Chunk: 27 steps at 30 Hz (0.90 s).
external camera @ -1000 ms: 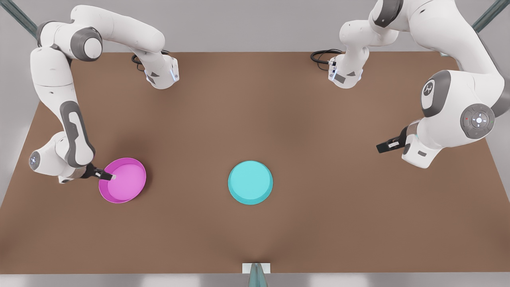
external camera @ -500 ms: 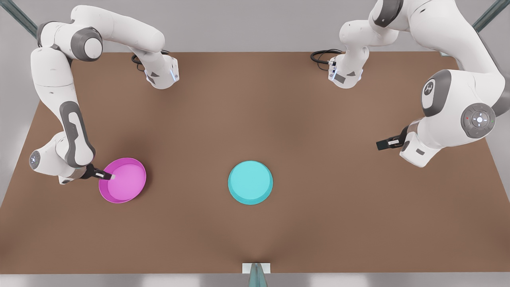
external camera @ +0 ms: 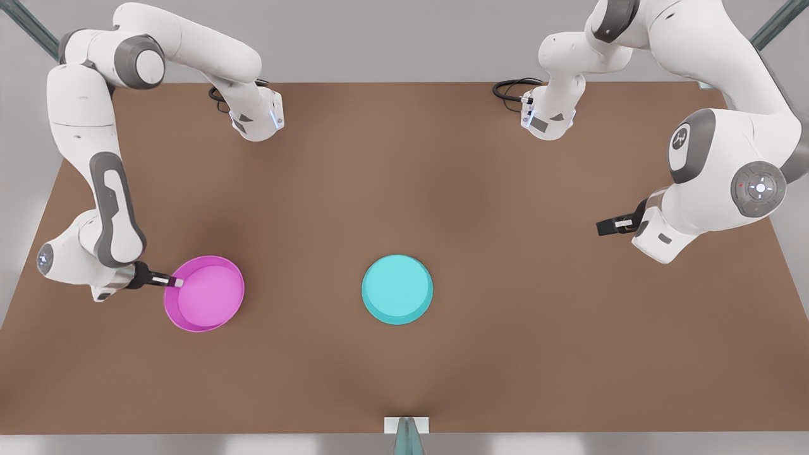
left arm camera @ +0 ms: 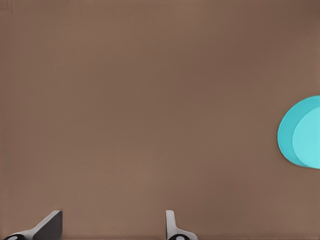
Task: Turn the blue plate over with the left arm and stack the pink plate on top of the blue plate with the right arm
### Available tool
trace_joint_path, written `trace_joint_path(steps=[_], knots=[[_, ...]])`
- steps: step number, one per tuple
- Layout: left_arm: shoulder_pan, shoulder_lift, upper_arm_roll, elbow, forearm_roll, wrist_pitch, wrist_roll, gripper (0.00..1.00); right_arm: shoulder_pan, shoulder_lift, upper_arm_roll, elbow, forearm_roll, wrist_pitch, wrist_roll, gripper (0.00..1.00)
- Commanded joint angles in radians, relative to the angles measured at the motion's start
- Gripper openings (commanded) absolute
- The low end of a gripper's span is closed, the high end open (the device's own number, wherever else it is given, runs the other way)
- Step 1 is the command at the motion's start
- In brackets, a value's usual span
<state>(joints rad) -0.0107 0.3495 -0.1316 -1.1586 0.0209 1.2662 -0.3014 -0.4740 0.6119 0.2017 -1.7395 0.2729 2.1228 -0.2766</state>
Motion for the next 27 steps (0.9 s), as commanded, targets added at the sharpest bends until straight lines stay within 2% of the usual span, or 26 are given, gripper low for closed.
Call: trace_joint_path(steps=[1,11,15,21,26,27], knots=[[0.0,-0.001,0.0,0.0,0.001,-0.001,0.035,1.0,0.024,-0.015,0.021,0.003,0.032,-0.095,-0.009,0.21],[0.0,-0.001,0.0,0.0,0.001,0.001,0.033,1.0,0.505,0.005,0.027,0.152,0.078,-0.112,0.482,0.21],[0.0,-0.001,0.0,0.0,0.001,0.001,0.033,1.0,0.658,0.092,0.027,0.225,0.077,-0.052,0.655,0.21],[0.0,-0.003,0.0,0.0,0.001,0.001,0.033,1.0,0.747,0.118,0.025,0.227,0.078,0.017,0.729,0.21],[0.0,-0.003,0.0,0.0,0.001,0.001,0.033,1.0,0.755,0.126,0.027,0.239,0.08,0.04,0.732,0.21],[0.0,-0.003,0.0,0.0,0.001,0.001,0.035,1.0,0.755,0.126,0.027,0.238,0.078,0.051,0.726,0.41]])
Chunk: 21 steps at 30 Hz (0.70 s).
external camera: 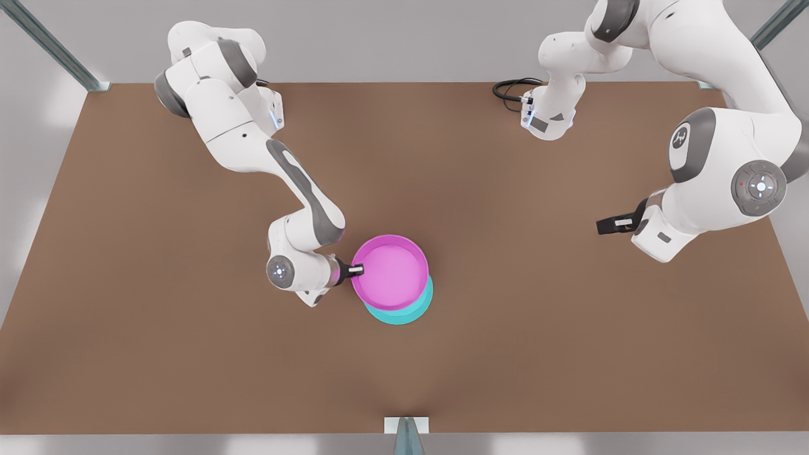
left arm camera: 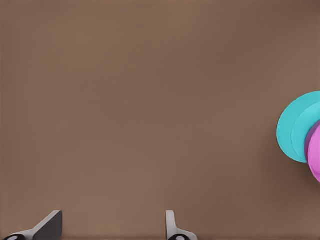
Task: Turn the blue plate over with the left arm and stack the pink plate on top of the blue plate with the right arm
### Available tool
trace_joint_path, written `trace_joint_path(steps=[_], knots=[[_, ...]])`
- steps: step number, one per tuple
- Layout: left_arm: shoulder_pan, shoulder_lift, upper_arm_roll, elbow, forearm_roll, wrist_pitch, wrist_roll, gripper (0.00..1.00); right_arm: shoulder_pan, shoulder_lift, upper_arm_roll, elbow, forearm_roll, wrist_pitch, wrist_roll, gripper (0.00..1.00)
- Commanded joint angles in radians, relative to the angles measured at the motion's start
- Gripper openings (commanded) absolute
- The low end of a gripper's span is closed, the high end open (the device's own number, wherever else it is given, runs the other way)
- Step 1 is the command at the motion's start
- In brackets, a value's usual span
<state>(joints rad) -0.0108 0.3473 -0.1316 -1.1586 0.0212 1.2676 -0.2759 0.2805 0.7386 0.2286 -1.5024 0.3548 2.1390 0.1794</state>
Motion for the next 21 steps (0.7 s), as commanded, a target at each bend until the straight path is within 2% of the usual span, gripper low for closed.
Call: trace_joint_path(steps=[1,5,8,10,11,12,13,15,16,18,21], knots=[[0.0,-0.001,0.0,0.0,0.0,-0.001,0.007,1.0,0.0,-0.001,0.0,0.001,-0.008,0.041,0.266,1.0],[0.0,-0.001,0.0,0.0,0.0,-0.001,0.009,1.0,0.0,-0.001,0.0,0.001,-0.016,0.045,0.259,1.0],[0.0,-0.001,0.0,0.0,0.0,-0.001,0.009,1.0,-0.061,-0.025,-0.012,0.031,-0.025,-0.077,0.256,1.0],[0.0,-0.002,0.0,0.0,0.0,-0.001,0.011,1.0,-0.3,-0.146,-0.014,0.085,-0.051,-0.399,0.089,1.0],[0.0,-0.004,0.0,0.0,0.0,-0.001,0.02,1.0,-0.368,-0.159,-0.012,0.189,-0.221,-0.635,0.052,1.0],[0.0,-0.004,0.0,0.0,0.0,-0.001,0.023,1.0,-0.414,-0.146,-0.014,0.298,-0.328,-0.784,0.032,1.0],[0.0,-0.002,0.0,0.0,-0.001,-0.002,0.015,1.0,-0.411,-0.192,-0.006,0.353,-0.516,-0.853,-0.083,1.0],[0.0,-0.005,0.0,0.0,-0.003,-0.031,0.021,1.0,-0.387,-0.274,0.005,0.482,-0.528,-1.023,-0.095,1.0],[0.002,-0.005,0.0,0.0,-0.017,-0.05,0.027,1.0,-0.353,-0.373,-0.006,0.453,-0.531,-1.048,-0.092,1.0],[0.002,-0.016,0.0,0.0,-0.023,-0.09,0.029,1.0,-0.362,-0.597,-0.006,0.22,-0.528,-0.906,-0.097,1.0],[0.002,-0.037,0.003,0.0,-0.063,-0.16,0.029,1.0,-0.379,-0.637,-0.006,0.169,-0.522,-0.903,-0.098,1.0]])
